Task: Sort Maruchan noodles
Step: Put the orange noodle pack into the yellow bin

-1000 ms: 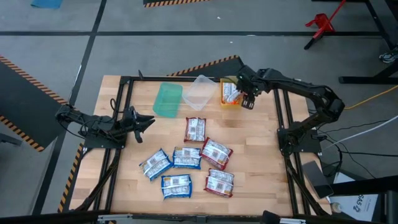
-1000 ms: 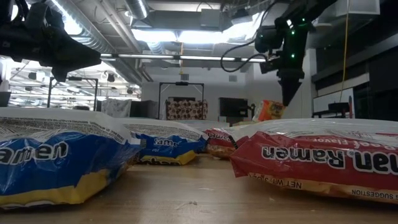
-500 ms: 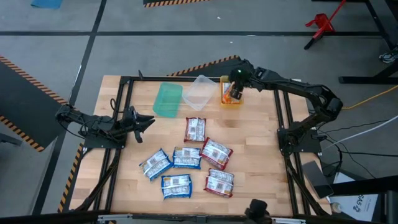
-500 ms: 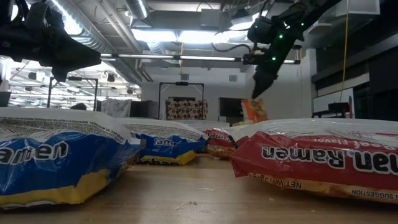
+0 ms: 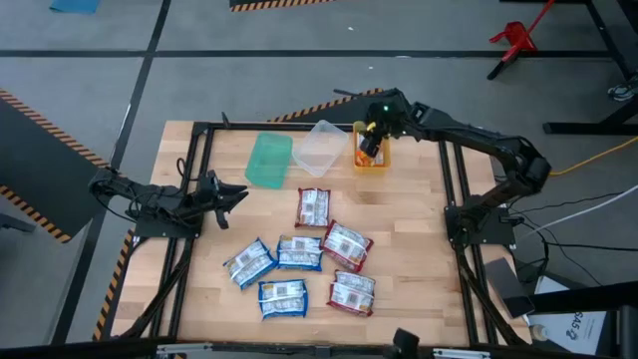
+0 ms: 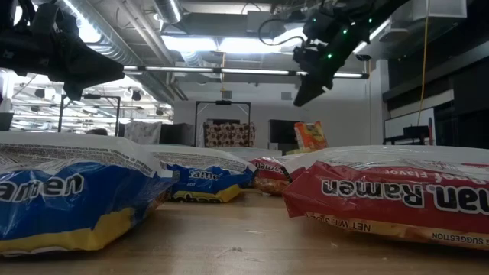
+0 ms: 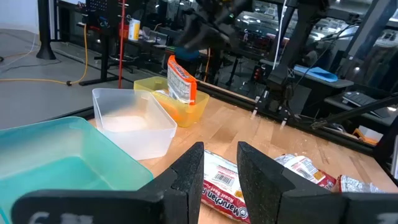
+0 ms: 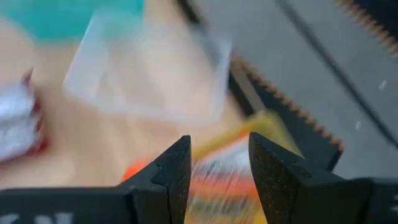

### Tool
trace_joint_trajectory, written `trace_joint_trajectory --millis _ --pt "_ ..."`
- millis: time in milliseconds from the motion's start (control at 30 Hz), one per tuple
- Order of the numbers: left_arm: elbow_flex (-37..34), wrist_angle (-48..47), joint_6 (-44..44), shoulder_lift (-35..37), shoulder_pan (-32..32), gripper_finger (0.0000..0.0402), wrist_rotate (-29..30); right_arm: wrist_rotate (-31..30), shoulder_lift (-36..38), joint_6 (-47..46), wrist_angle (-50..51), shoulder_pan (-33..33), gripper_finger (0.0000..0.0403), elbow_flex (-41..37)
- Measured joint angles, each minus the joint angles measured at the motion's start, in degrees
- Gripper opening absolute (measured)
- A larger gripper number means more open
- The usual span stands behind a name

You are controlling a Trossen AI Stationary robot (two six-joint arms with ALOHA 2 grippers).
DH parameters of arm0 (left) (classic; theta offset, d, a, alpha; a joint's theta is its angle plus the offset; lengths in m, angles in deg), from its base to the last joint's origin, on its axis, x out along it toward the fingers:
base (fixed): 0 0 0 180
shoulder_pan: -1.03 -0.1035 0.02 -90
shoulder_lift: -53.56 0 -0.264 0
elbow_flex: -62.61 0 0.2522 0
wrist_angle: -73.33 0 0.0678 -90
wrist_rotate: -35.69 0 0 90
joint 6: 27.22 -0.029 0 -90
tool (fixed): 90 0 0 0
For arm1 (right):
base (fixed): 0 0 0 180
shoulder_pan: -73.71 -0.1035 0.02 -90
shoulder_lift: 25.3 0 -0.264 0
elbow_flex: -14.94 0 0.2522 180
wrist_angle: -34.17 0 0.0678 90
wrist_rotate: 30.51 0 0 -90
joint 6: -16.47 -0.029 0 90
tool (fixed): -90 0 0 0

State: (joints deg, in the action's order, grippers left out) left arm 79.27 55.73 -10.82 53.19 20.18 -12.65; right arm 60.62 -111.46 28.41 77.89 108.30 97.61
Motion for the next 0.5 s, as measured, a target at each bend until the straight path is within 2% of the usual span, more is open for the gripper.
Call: trace_joint_trajectory --millis 167,400,500 --pt "0.0 0.0 0.0 0.0 0.0 0.0090 0.0 -7.2 0.8 -1.4 9.2 -4.3 0.0145 -0.1" --pt "0.0 0.0 0.0 0.0 0.0 0.0090 0.0 -16.0 -2.9 2.4 0.9 -5.6 0.0145 -2.8" --pt "0.0 0.0 0.0 0.0 0.0 0.0090 0.0 -16.7 -5.4 3.8 -1.2 -4.0 0.0145 -3.0"
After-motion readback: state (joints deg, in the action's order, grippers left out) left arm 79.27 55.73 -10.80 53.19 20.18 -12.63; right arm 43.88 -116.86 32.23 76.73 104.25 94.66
